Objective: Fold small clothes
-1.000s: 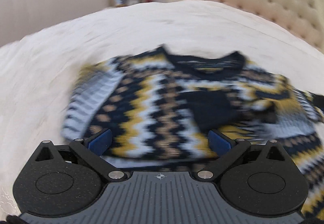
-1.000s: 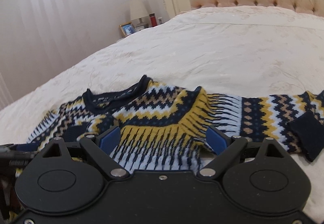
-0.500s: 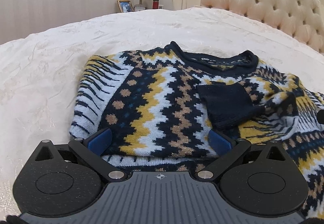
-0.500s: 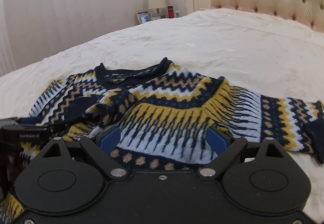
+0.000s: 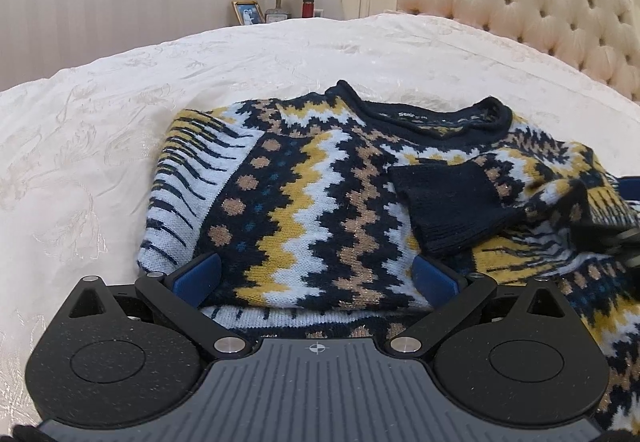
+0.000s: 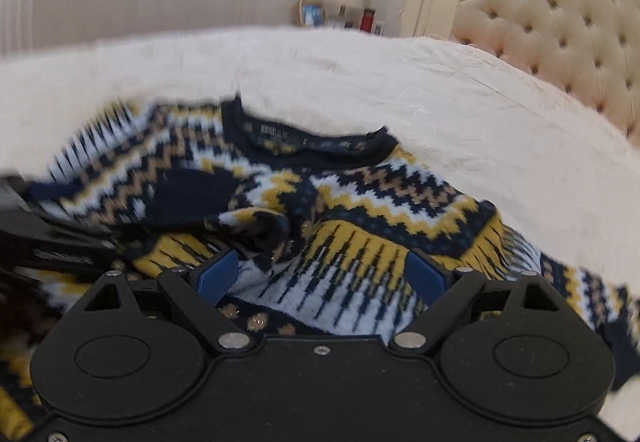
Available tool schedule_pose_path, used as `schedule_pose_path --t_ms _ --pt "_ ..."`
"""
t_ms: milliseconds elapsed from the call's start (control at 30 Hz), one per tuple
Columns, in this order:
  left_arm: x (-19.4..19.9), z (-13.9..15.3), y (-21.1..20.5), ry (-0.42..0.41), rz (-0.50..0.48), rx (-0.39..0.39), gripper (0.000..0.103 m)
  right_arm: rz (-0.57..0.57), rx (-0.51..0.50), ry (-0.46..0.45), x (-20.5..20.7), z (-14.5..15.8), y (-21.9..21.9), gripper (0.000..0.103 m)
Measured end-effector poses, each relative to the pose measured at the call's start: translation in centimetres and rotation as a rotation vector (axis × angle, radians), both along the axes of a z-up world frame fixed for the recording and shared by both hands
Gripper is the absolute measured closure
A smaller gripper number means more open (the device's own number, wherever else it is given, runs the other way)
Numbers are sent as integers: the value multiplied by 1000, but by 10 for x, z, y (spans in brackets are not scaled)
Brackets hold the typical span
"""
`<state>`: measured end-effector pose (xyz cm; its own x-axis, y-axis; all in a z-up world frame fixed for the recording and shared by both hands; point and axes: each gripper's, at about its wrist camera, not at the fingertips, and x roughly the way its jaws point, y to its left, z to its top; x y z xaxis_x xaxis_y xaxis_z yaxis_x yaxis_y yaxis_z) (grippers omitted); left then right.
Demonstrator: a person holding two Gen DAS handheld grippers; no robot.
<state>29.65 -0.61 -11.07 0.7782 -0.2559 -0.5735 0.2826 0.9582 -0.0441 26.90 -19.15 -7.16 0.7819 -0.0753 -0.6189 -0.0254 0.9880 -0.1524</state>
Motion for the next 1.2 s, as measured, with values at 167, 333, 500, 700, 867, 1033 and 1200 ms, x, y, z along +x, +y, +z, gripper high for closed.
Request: schedule_pose_path --t_ms 167,333,500,700,867,1033,1200 --pt "0 0 6 -1 -2 -38 0 -129 -4 -3 17 -5 -13 27" --pt "0 0 9 -1 -3 -56 0 -248 92 -1 2 -3 -52 27" --pt "0 1 8 -2 -3 -51 0 -276 170 11 -20 -3 -72 27" --pt "0 1 9 -1 -4 -58 0 -312 344 26 -24 -1 -94 26" --pt "0 0 9 0 -3 -52 0 -411 570 51 -26 -10 -138 27" --pt "0 0 7 -2 -1 -45 0 -476 387 11 -34 -6 -154 34" --pt "0 0 6 -2 -1 -39 0 -417 325 -8 -46 -3 -155 34"
